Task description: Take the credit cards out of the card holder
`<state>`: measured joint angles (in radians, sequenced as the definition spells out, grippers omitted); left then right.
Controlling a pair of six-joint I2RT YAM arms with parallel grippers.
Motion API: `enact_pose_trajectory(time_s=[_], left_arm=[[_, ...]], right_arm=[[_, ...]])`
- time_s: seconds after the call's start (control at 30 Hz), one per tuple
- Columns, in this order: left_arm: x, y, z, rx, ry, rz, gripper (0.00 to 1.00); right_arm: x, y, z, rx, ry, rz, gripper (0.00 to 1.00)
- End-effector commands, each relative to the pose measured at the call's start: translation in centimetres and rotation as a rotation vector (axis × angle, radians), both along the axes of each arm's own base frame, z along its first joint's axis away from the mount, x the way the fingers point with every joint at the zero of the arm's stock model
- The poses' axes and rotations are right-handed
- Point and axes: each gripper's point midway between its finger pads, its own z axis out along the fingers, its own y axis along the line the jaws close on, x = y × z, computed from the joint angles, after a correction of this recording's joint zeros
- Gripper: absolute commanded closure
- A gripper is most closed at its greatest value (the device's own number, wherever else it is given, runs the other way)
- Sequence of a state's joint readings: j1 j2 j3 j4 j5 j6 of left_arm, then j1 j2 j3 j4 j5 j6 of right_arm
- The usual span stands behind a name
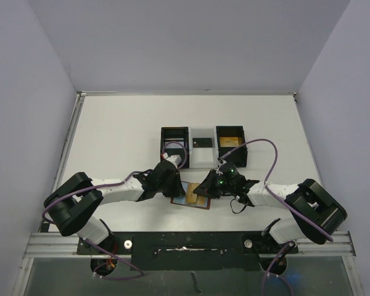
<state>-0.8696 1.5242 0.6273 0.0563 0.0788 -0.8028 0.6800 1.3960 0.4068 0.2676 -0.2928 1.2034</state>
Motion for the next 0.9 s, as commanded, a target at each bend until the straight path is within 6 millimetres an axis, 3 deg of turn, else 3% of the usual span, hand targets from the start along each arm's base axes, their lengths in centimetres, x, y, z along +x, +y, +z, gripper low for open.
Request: enact_pose_trajectory(time_s=[0.0, 0.37, 0.53, 0.6, 0.87], left_arm=[[-0.62, 1.35, -0.91, 0.06, 0.011, -0.007, 1.0], [-0.64, 1.51, -0.71, 0.056, 0.004, -0.001, 1.0], [-0.56, 1.27, -0.62, 0.048, 0.002, -0.007, 1.0], [-0.61, 1.28, -0.69, 0.051, 0.005, -0.009, 1.0], [-0.61, 1.15, -0.65, 0.044, 0.008, -0.007, 1.0]], right_arm=[[0.99, 0.73, 1.31, 0.061, -0.046, -0.008, 0.97], [0.67, 0.1, 0.98, 0.034, -0.032, -0.014, 1.0], [0.88, 0.54, 1.02, 0.044, -0.027, -0.004, 0.82], [1.08, 0.67, 1.04, 0.04, -0.028, -0.003, 0.8], [1.3, 0.78, 1.18, 0.032, -0.037, 0.005, 0.94]])
